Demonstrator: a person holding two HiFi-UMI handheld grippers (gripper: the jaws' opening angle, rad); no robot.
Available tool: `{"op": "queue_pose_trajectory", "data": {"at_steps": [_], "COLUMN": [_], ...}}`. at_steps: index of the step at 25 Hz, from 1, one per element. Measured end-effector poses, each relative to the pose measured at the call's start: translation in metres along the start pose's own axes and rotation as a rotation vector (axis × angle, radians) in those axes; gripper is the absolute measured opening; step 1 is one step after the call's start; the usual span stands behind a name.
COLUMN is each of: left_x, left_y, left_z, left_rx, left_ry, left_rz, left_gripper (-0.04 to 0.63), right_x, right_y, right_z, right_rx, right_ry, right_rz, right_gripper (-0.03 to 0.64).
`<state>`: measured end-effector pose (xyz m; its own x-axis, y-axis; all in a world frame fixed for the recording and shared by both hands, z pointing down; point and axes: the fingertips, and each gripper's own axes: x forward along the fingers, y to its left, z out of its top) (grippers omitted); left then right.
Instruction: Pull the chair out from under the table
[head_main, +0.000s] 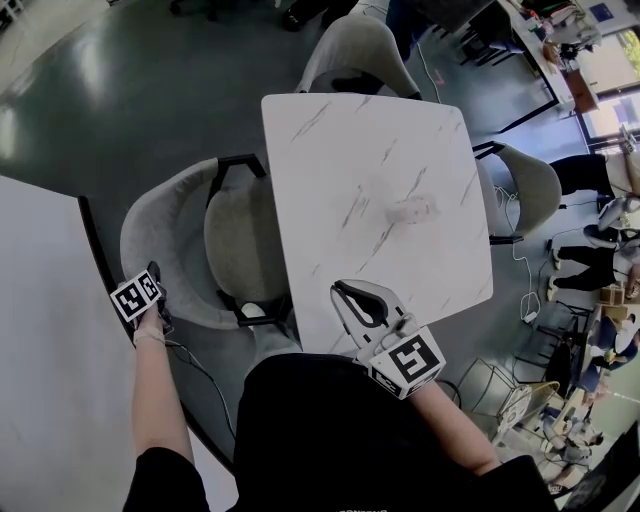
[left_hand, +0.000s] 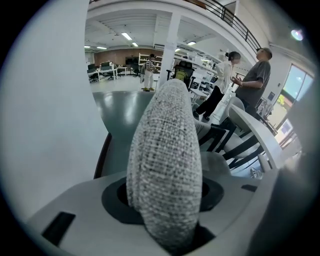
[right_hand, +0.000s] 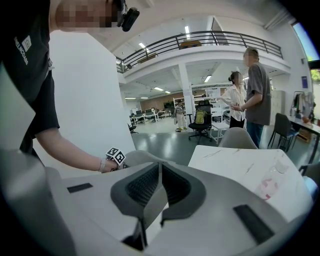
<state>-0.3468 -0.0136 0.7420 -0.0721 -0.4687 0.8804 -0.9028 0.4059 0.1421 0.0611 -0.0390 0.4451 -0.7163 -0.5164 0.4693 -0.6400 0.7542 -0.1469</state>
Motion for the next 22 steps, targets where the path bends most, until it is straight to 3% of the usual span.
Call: {"op": "queue_pose_trajectory", "data": {"at_steps": [13, 22], "left_x": [-0.001, -0.002], "left_y": [0.0, 0.003], "left_z": [-0.001, -0.001], "left_rx": [-0.075, -0.082], "left_ry": [0.006, -0.009], "left_rz": [-0.005, 0.018], "left_gripper": [0.16, 0.155], "right_x": [0.0, 0.0], "right_y": [0.005, 0.013], "right_z": [0.001, 0.001], "right_rx": [0.015, 0.008], "right_ry": [-0.005, -0.004], "right_rz": [0.002, 0.005], "right_gripper": [0.014, 0.014]}}
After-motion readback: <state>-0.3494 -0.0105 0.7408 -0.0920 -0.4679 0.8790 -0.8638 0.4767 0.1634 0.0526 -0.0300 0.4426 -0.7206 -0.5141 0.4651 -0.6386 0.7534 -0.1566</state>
